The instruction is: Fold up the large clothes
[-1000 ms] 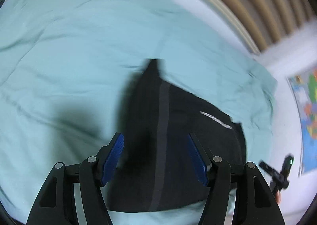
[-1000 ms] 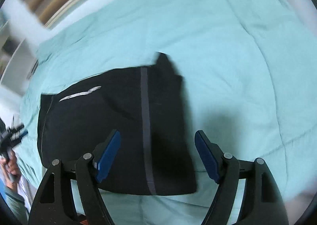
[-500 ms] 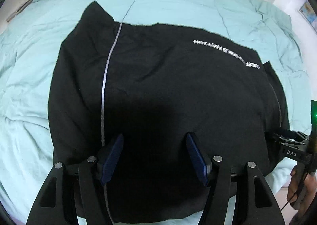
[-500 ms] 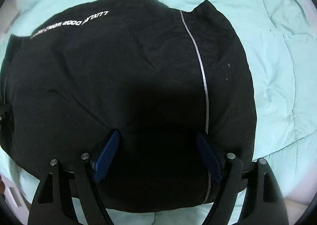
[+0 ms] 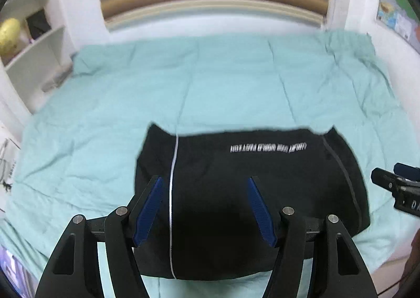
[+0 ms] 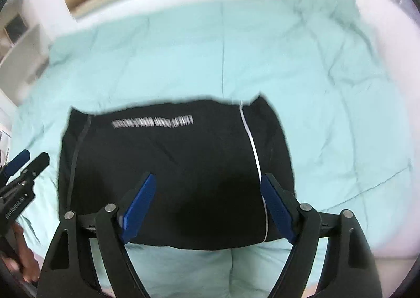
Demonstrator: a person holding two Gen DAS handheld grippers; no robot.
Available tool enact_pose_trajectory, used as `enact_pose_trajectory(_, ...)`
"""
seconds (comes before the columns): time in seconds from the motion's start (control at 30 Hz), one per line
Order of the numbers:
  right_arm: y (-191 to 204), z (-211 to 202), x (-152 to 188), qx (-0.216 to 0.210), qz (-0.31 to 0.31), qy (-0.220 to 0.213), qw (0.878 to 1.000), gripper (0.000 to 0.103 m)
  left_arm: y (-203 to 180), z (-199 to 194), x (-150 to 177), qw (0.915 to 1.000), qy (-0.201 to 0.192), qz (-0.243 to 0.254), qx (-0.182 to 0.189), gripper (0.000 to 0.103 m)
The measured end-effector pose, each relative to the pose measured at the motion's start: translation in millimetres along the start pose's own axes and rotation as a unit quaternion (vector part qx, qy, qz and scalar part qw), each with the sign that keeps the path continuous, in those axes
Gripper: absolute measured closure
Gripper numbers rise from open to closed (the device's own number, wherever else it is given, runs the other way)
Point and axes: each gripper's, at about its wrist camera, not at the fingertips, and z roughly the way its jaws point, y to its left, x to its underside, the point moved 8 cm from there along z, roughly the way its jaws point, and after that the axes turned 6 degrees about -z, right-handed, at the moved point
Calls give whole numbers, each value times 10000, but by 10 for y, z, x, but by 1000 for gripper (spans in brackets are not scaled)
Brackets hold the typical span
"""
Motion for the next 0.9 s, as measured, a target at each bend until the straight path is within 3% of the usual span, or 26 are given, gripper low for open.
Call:
enact_pose_trajectory(0.3,222,-578,-134,422,-232,-484,9977,17,-37,-454,-236,9998,12,-197,-91,35)
enact_pose_trajectory(0.9,370,-272,-5,138,-264,-75,9995,17,-105,-226,-57,9980,542,-298,-126,35)
